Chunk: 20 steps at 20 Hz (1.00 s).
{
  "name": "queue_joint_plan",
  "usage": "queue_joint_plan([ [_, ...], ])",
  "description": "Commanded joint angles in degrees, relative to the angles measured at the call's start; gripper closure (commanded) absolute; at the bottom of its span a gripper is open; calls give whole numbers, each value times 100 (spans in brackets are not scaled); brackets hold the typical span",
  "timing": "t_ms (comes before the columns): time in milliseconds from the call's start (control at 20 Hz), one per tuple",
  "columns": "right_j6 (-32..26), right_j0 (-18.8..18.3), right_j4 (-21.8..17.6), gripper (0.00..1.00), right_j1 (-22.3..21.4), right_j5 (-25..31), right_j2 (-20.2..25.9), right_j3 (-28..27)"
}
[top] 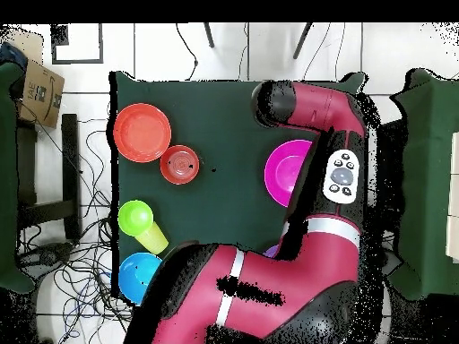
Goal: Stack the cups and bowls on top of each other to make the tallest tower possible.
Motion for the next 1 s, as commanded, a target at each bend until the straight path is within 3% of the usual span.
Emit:
queue_joint_plan([
  [50,384,175,46,0,357,52,341,-91],
  [550,319,215,95,0,435,68,330,-241],
  [1000,151,153,216,0,256,100,394,111],
])
